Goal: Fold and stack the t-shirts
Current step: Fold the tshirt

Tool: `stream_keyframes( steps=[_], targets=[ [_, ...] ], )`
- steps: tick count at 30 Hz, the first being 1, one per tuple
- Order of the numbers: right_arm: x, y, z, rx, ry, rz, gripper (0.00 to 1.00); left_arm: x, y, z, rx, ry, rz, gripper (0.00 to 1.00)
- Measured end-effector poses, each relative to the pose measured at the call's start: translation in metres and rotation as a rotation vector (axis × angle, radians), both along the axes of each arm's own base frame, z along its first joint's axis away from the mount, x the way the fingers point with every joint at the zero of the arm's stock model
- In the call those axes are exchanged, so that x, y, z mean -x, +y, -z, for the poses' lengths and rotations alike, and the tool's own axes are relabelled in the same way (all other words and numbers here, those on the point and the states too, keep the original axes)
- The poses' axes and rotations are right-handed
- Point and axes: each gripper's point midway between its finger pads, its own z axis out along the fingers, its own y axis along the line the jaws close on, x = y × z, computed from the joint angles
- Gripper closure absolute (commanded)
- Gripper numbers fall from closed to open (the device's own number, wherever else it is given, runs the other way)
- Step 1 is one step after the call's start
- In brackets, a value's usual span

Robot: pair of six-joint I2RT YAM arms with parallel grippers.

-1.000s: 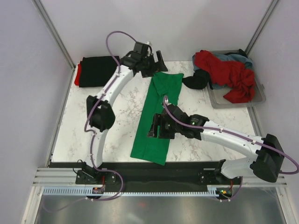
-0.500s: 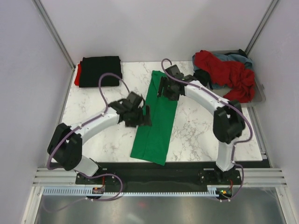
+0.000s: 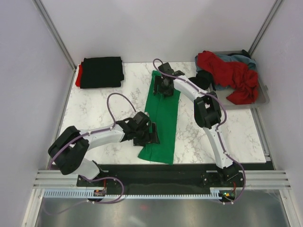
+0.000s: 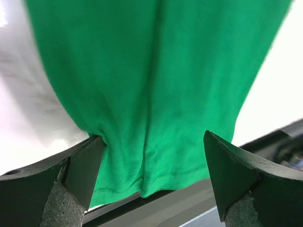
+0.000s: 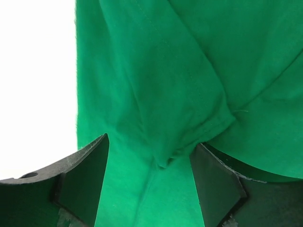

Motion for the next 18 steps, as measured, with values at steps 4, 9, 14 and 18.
stream_keyframes(
  steps=[4,9,14,18],
  targets=[
    [-0.021,0.011,0.000,-0.043,-0.027,-0.025,0.21,0.011,-0.025,-0.004,0.095,-0.010,0.019,0.07],
    [-0.030,0.015,-0.002,-0.093,-0.031,-0.039,0.21,0.019,-0.039,-0.006,0.125,-0.015,0.035,0.07],
    [-0.022,0.009,-0.005,-0.100,-0.033,-0.039,0.19,0.020,-0.024,-0.005,0.048,-0.015,0.010,0.07],
    [-0.007,-0.003,-0.008,-0.071,-0.008,-0.036,0.13,0.026,-0.009,-0.010,-0.013,-0.002,0.002,0.08]
  ],
)
